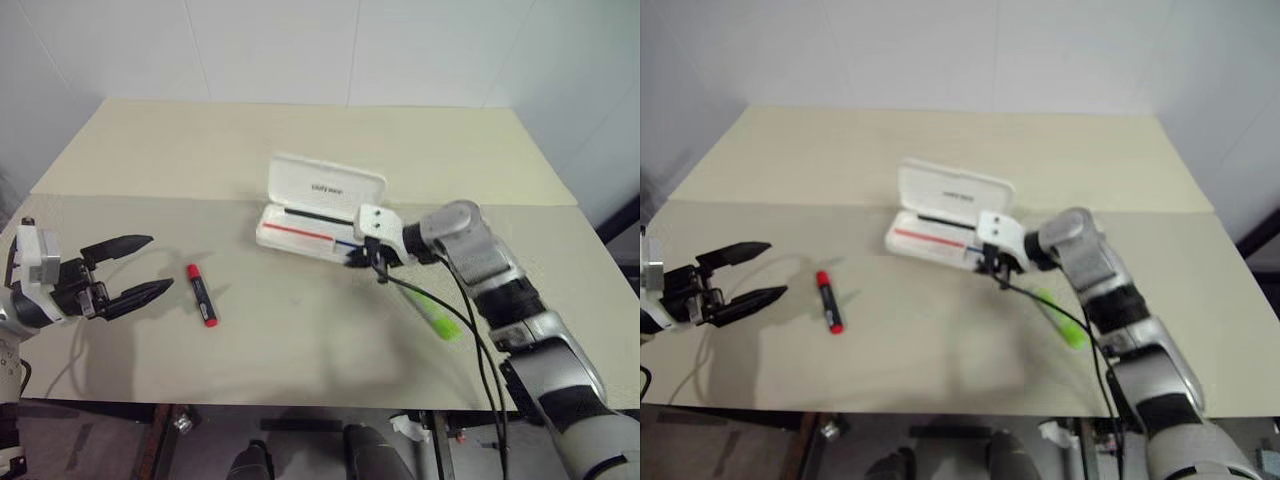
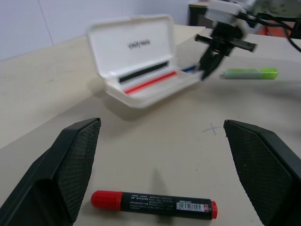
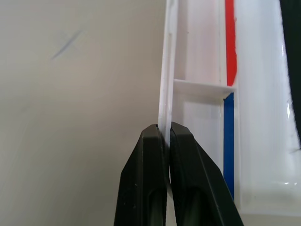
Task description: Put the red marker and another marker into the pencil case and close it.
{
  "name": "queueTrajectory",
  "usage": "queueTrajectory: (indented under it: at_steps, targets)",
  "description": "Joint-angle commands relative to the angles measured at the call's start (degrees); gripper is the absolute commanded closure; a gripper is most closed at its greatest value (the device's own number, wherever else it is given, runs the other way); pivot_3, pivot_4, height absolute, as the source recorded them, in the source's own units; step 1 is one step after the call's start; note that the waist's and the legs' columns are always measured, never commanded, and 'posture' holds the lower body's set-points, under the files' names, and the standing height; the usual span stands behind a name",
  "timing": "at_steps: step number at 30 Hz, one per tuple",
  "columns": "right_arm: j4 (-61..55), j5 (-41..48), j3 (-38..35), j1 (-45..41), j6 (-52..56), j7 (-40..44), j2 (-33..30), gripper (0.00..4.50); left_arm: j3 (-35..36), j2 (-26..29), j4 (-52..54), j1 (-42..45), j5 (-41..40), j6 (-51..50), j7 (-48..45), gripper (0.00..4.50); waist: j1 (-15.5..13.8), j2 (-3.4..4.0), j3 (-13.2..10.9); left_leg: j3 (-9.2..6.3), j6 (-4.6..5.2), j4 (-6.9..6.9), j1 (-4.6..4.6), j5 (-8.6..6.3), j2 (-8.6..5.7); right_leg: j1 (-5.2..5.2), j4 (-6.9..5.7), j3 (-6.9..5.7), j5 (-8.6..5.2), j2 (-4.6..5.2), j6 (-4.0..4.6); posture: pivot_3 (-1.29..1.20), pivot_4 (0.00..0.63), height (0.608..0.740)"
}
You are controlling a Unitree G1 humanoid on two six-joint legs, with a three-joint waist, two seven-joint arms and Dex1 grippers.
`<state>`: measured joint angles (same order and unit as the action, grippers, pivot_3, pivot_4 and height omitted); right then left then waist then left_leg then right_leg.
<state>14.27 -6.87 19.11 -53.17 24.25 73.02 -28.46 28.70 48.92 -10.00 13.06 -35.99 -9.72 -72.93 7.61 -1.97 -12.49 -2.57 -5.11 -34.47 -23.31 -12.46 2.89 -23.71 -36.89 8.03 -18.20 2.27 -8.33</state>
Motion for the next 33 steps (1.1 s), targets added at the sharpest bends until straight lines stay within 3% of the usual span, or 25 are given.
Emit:
queueTrajectory:
  at_steps: [1, 8, 13, 19, 33]
  targets:
    - [-14.7, -0.5, 2.1, 3.0, 6.3, 0.4, -2.5, 4.48, 1.0, 0.0, -0.6, 0.1, -0.6, 1.4, -0.5, 0.0, 0.2, 0.0, 0.0, 0.02, 0.0, -0.03, 0.0, 0.0, 0.0, 0.0, -0.03, 0.01, 0.0, 0.0, 0.0, 0.0, 0.15, 0.74]
    - [-28.6, -0.9, 6.1, 7.3, 18.7, -2.2, -4.1, 4.48, 0.9, -0.5, -0.2, -0.4, -0.7, 1.6, -0.6, 0.0, 0.1, -0.02, 0.0, 0.02, 0.01, -0.19, 0.0, 0.0, 0.0, 0.01, -0.08, 0.02, 0.0, 0.0, 0.02, 0.0, 0.15, 0.74]
    - [-34.5, -0.1, 8.0, 10.5, 19.5, -2.1, -7.6, 4.48, 1.2, -0.6, 0.2, -1.2, -1.0, 1.7, -1.2, 0.0, -0.8, -0.06, 0.0, 0.02, 0.0, -0.19, 0.0, -0.01, 0.0, 0.02, -0.02, 0.02, -0.02, 0.0, 0.05, 0.0, 0.15, 0.74]
    - [-36.9, 0.2, 9.9, 12.4, 18.3, -1.9, -11.1, 4.48, 1.2, -0.5, 0.7, -1.8, -1.0, 1.5, -1.2, 0.0, -1.6, -0.06, 0.0, 0.06, 0.0, -0.18, 0.01, -0.04, 0.0, 0.02, 0.03, 0.02, -0.04, 0.02, 0.09, 0.0, 0.15, 0.74]
    - [-39.0, 3.5, 9.7, 15.0, 21.2, -4.9, -10.2, 4.48, 0.9, -0.7, 0.9, -2.3, -0.9, 1.8, -1.3, 0.0, -1.8, -0.08, 0.0, 0.07, 0.01, -0.17, 0.01, -0.05, 0.01, 0.02, 0.03, 0.01, -0.06, 0.01, 0.13, 0.0, 0.15, 0.74]
